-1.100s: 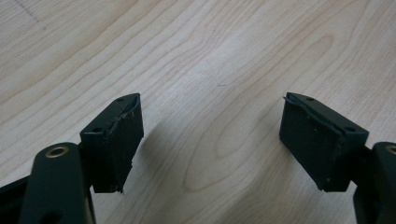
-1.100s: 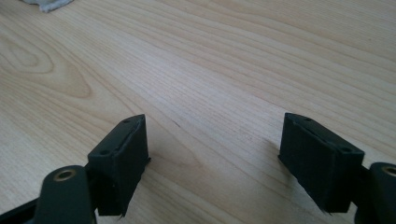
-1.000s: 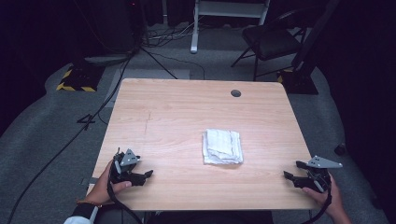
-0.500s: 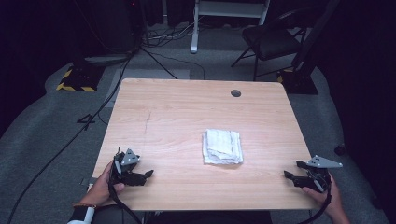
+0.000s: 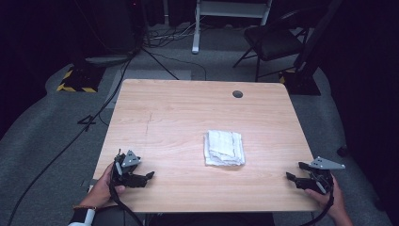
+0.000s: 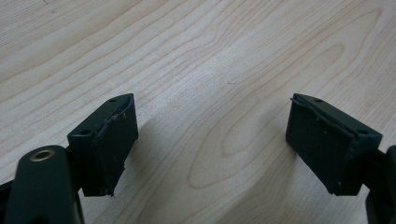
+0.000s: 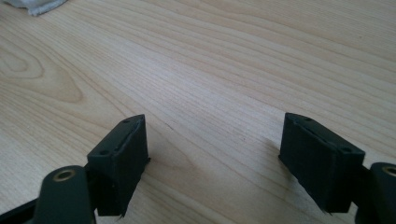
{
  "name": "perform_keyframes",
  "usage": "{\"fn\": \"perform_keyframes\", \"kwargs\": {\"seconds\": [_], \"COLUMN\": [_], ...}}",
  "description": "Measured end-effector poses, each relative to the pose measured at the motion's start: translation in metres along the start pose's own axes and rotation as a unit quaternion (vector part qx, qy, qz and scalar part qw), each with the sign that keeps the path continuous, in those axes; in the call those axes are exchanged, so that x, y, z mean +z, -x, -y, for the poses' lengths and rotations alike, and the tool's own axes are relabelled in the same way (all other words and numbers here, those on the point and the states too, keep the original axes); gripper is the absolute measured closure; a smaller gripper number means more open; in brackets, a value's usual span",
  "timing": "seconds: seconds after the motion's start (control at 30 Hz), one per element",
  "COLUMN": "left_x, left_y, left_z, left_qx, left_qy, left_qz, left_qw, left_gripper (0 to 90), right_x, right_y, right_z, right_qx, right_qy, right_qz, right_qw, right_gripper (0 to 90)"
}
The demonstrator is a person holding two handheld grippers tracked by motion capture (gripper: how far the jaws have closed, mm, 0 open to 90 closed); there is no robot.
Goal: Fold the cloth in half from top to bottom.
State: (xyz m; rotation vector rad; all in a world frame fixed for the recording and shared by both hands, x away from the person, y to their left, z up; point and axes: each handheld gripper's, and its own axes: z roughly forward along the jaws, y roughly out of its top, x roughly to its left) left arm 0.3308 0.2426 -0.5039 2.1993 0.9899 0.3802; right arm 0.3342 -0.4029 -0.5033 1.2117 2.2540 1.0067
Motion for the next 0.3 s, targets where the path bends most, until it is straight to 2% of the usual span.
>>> {"fn": "perform_keyframes", "kwargs": {"seconds": [0.3], "left_x": [0.0], "left_y": [-0.0003], "left_z": [-0.0002], "left_qx": [0.002], "left_qy": [-0.001], "left_qz": [0.0], "left_qw": [1.0], "left_gripper": [17.2], "right_x": [0.0], "right_y": [0.0], "right_z": [0.0], "right_qx": [0.0], "right_qy": [0.0], "right_qz": [0.0], "right_qw": [1.0], "right_gripper": [23.8]}}
